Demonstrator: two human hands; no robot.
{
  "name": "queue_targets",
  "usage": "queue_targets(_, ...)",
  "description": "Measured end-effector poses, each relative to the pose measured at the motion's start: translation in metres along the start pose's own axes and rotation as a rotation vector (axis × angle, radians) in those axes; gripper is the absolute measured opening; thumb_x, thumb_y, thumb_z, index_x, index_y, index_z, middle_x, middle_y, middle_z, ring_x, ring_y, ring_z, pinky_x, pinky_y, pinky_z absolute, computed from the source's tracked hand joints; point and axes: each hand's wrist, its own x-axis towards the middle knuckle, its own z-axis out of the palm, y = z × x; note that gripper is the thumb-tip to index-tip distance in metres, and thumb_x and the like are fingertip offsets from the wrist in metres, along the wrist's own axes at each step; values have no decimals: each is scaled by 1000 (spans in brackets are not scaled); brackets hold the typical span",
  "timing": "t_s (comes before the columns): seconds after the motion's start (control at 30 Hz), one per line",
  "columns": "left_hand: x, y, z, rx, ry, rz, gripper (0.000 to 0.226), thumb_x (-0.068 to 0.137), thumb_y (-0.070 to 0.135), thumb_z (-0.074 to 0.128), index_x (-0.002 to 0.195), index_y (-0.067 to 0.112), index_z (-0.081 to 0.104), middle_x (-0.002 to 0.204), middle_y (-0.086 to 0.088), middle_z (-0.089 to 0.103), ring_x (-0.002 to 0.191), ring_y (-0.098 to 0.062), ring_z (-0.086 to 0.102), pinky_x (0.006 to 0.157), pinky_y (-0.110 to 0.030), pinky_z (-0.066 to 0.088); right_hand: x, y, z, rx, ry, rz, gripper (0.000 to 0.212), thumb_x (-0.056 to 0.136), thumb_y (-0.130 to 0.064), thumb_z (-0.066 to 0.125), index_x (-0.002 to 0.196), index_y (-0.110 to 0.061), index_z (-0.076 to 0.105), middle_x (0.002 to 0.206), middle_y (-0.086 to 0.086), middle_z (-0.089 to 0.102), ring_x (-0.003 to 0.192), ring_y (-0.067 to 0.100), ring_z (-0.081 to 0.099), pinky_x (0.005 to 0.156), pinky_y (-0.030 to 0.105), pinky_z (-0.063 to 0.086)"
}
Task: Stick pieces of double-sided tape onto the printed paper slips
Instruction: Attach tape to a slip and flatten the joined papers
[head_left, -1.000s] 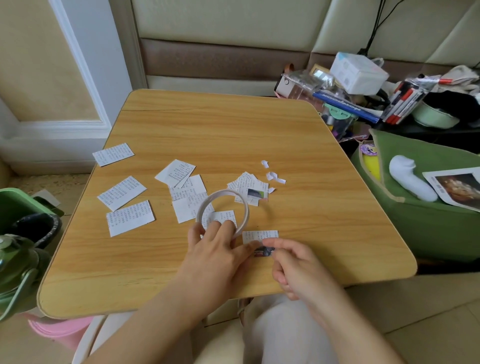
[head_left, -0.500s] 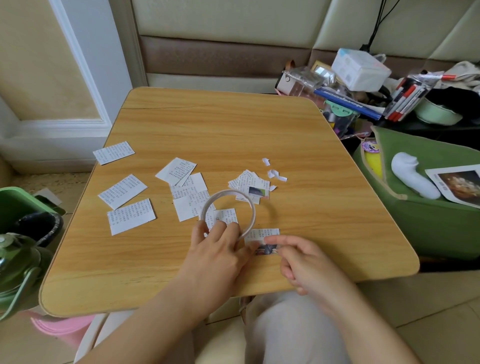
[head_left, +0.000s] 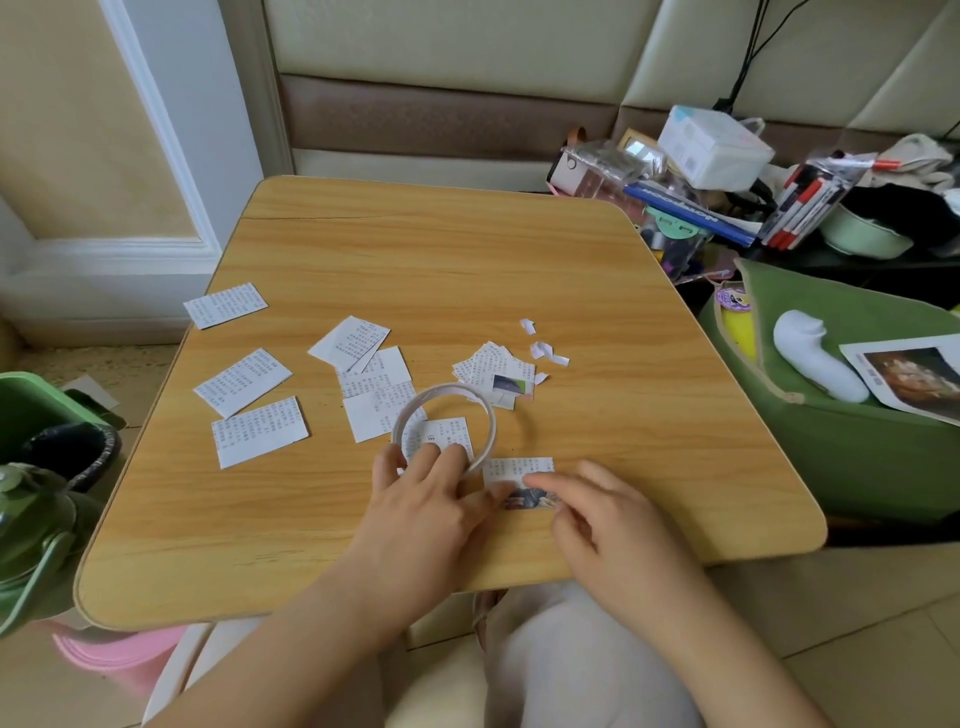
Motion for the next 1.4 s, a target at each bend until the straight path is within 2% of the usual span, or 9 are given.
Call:
queue_targets(0.1, 0, -1, -1, -17, -19, -7, 36, 79, 37, 51, 113, 38, 63, 78, 2, 40, 72, -21, 43, 74, -38, 27, 4, 4, 3, 12, -37, -20, 47, 81, -25, 35, 117, -34, 65, 85, -14, 42, 76, 11, 54, 72, 38, 51)
queue_targets(0.27, 0, 0, -3, -58, -13, -31, 34, 85, 41, 45, 112, 40, 65, 77, 2, 40, 71, -21, 47, 71, -37, 26, 7, 14, 9, 150, 27, -7, 45, 87, -2, 47, 109, -33, 71, 84, -13, 45, 79, 5, 52, 71, 10, 40)
queue_targets(0.43, -2, -2, -4, -119, -15, -88, 35, 86, 49, 40, 107, 43, 68, 76, 4, 38, 71, -20, 46, 70, -34, 23, 10, 18, 13, 224, 43, 75, 49, 88, 1, 50, 102, -41, 71, 77, -12, 45, 91, 0, 42, 83, 4, 29)
queue_targets(0.6, -8, -3, -5, -121, 2, -88, 34, 88, 50, 40, 107, 44, 68, 75, 6, 36, 70, -18, 43, 69, -31, 15, 13, 15, 12, 212, -14, 118, 55, 93, -6, 49, 89, -60, 59, 77, -13, 45, 92, -1, 37, 84, 9, 27)
queue_targets(0.77, -12, -4, -4, -107, 31, -60, 35, 88, 48, 40, 109, 43, 67, 75, 6, 39, 72, -17, 38, 70, -33, 19, 13, 14, 13, 189, -20, 108, 57, 92, -6, 47, 89, -62, 58, 79, -12, 44, 91, 0, 35, 88, 19, 28)
queue_targets(1.07, -17, -6, -6, -109, 29, -128, 35, 86, 48, 43, 105, 38, 71, 74, 5, 38, 70, -18, 43, 71, -34, 22, 13, 12, 10, 182, -53, 115, 55, 94, -8, 44, 90, -61, 57, 81, -14, 44, 91, 6, 36, 94, 24, 29)
queue_targets(1.13, -17, -6, -6, -92, 22, -119, 35, 86, 46, 43, 104, 37, 71, 75, 5, 39, 71, -19, 42, 72, -35, 23, 13, 13, 9, 183, -69, 119, 55, 94, -8, 45, 90, -61, 57, 82, -14, 45, 92, 4, 36, 94, 23, 29)
queue_targets(1.3, -14, -6, -8, -98, 19, -151, 33, 85, 44, 42, 101, 38, 71, 74, 6, 39, 71, -18, 44, 72, -34, 22, 15, 14, 2, 281, -131, 144, 50, 93, -9, 51, 92, -58, 61, 86, -10, 49, 96, -1, 39, 87, 7, 26)
queue_targets(1.4, -14, -8, -8, -125, 15, -170, 32, 85, 45, 43, 99, 40, 71, 75, 8, 36, 72, -17, 43, 71, -32, 20, 17, 13, 0, 439, -124, 182, 46, 89, -5, 57, 89, -48, 70, 92, -9, 53, 97, 4, 47, 85, 9, 31)
